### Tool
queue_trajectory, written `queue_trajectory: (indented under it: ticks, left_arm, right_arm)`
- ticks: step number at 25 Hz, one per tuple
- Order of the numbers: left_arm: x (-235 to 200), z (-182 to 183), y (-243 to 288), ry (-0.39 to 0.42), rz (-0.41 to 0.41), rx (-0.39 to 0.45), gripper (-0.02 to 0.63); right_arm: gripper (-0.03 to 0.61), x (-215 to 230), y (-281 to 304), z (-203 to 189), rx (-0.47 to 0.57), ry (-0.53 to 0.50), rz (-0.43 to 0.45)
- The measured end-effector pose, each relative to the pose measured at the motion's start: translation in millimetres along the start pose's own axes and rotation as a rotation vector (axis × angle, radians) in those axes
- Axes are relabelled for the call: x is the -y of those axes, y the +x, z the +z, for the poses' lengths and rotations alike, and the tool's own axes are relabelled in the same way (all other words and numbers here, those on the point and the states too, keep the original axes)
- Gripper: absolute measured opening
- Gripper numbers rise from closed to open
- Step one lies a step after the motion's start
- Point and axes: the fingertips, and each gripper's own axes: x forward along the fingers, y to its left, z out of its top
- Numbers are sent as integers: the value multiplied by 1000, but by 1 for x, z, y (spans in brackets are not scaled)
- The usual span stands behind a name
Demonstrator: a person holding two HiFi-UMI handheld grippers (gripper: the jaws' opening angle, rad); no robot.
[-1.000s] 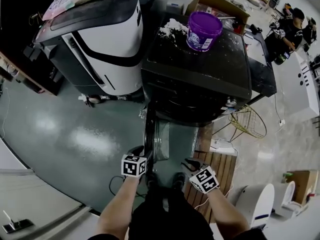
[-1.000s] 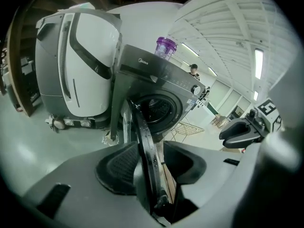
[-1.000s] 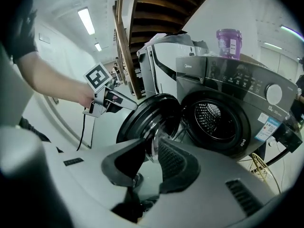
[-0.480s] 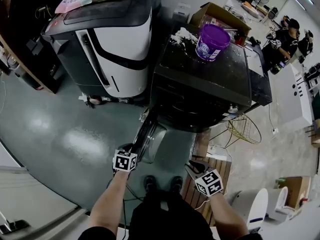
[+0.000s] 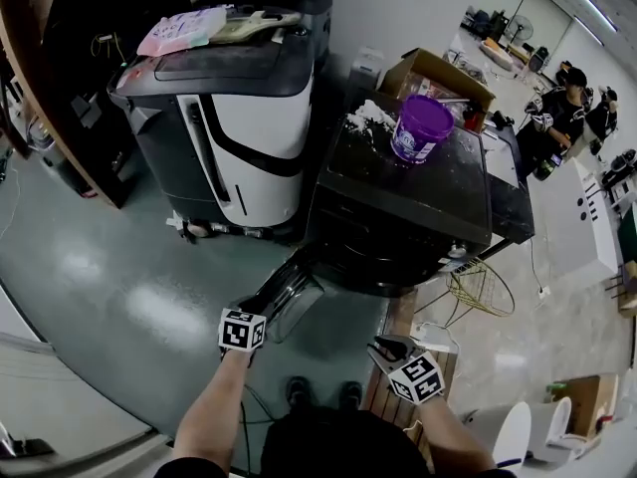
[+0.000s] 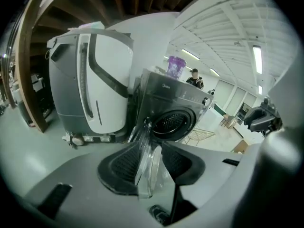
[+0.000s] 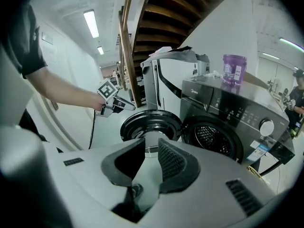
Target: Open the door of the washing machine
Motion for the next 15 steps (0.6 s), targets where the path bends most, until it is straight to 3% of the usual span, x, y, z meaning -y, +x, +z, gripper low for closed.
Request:
queue_trajectory:
  ticks: [8,12,15]
  left_arm:
    - [41,97,-61,58,26,231,160]
    - [79,140,-83,112,25,334,144]
    - [106,159,-100,145,28,392,89]
  right_arm:
    - [74,48,-37,74,226,14,-29]
    - [67,63,-56,93,288,2,-20]
    - [64,72,-74,100,328,-18,-8]
